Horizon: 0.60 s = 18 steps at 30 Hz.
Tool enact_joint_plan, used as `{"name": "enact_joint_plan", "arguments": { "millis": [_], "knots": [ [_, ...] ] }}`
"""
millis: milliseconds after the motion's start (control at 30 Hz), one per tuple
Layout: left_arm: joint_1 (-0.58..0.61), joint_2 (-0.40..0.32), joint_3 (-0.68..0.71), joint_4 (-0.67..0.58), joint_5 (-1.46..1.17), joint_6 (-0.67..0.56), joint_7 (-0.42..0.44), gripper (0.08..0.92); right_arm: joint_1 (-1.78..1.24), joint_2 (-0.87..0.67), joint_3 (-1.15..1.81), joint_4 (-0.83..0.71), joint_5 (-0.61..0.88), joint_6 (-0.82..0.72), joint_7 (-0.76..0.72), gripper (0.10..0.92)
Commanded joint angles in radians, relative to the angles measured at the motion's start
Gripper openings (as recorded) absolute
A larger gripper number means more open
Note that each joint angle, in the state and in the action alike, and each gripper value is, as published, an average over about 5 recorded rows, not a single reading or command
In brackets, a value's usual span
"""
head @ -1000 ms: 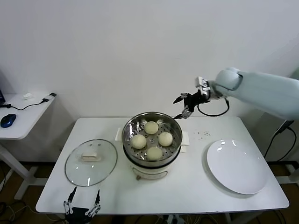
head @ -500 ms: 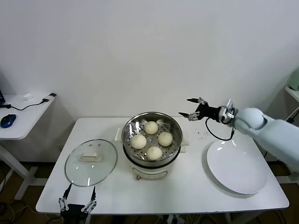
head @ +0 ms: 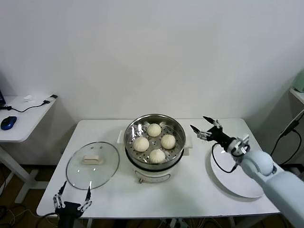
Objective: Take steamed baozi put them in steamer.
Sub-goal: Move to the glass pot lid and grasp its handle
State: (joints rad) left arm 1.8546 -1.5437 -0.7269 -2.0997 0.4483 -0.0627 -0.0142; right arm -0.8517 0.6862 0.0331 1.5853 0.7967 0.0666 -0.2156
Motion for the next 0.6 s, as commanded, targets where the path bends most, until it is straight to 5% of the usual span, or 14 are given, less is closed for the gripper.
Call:
{"name": "enact_joint_plan", "arguments": {
  "millis": [33, 600],
  "knots": [
    [-0.100, 0.047, -0.013, 0.053, 0.813, 0.088, -0.042, 0.823, -0.397, 0.208, 0.426, 0.038, -0.116, 0.018, 0.040, 0.823],
    [-0.412, 0.104, 0.065, 0.408, 1.000, 0.133, -0.190, 0.823, -0.447, 0.304, 0.439, 0.007, -0.254, 0.051, 0.056, 0.823]
  ]
}}
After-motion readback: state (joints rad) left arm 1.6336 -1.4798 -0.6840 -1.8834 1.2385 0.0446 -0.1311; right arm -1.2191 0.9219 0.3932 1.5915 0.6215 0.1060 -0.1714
